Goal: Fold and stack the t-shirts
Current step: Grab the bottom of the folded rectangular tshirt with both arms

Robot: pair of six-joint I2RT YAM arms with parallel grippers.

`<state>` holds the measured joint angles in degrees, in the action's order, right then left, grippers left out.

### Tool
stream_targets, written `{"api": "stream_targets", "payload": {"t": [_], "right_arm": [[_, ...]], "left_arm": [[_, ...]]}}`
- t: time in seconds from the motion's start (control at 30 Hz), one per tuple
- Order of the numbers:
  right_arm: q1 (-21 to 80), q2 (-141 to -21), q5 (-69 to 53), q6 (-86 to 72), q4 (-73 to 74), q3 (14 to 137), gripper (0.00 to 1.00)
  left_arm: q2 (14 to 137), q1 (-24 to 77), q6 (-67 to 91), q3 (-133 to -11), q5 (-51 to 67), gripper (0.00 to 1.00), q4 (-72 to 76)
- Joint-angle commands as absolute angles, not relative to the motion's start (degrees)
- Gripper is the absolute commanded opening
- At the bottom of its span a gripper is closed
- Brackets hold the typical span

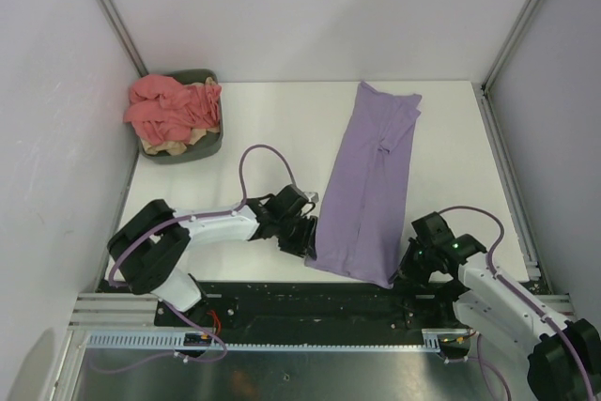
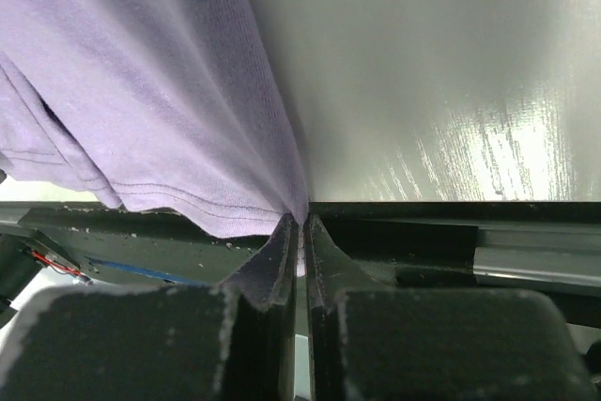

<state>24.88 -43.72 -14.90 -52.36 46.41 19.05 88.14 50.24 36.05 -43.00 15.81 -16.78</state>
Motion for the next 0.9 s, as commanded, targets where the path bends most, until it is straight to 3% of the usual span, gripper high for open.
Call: {"api": "stream_targets", "payload": {"t": [0.0, 0.2, 0.47, 0.7, 0.87], "right_arm": [[25.98, -43.92, -13.84, -54.31, 47.03, 19.40, 0.05], [26.14, -43.21, -13.64, -54.29, 48.24, 20.12, 0.05], [30.85, -41.40, -13.07, -57.81, 50.74, 22.71, 0.05], [29.07, -45.06, -7.10, -53.99, 52.66, 32.79, 0.05], [21.64, -52.95, -6.18, -49.22, 43.94, 38.04, 0.03]], "left_arm": [[89.35, 51.09, 37.02, -43.62, 16.68, 0.45, -15.28], [88.05, 51.92, 37.78, -41.90, 15.74, 0.37, -15.35], [85.34, 54.85, 38.47, -43.34, 16.07, 0.02, -15.68], [84.65, 54.18, 36.38, -52.36, 11.70, 0.00, -19.01], [91.46, 51.77, 34.96, -64.02, 9.85, 0.00, -19.13]]}}
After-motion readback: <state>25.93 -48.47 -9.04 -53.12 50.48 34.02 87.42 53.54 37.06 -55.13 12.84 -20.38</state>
